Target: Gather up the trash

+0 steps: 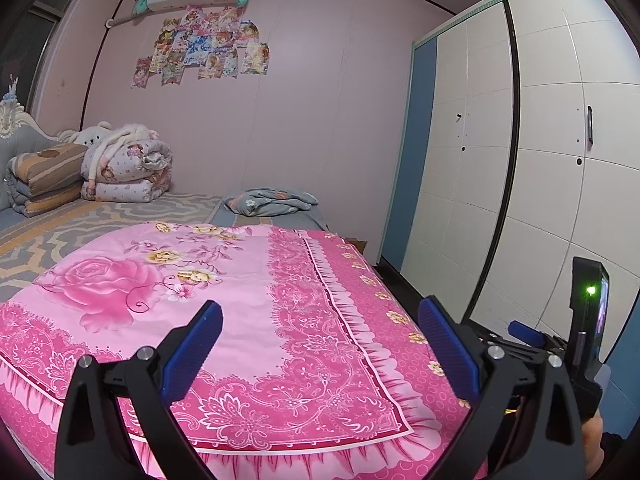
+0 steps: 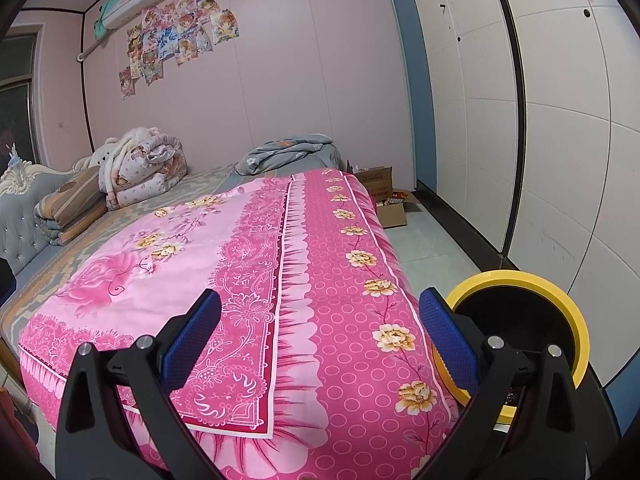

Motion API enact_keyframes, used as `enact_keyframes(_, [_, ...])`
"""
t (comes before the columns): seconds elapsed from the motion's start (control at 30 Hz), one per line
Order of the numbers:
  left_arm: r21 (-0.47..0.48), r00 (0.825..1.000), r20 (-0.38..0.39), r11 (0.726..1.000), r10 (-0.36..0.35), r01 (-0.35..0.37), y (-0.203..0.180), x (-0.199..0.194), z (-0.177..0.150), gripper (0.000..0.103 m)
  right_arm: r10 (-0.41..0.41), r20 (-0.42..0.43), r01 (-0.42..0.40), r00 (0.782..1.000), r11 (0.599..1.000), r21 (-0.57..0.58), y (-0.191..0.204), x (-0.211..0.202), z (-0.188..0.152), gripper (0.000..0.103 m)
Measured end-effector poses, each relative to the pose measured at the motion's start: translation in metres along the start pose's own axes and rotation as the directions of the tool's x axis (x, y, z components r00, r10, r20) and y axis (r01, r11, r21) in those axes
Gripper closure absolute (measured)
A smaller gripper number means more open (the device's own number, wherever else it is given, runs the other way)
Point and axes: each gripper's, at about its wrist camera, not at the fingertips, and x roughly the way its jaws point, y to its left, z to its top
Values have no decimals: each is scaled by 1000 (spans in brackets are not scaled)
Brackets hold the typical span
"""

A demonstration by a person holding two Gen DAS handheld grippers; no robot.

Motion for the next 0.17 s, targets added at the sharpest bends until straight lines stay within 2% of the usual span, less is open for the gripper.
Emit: enact_keyframes(0.17, [-2,1000,-2,1000,-1,1,0,1,0,8,2,-4,-2,1000,1000,2,-3,2,1,8])
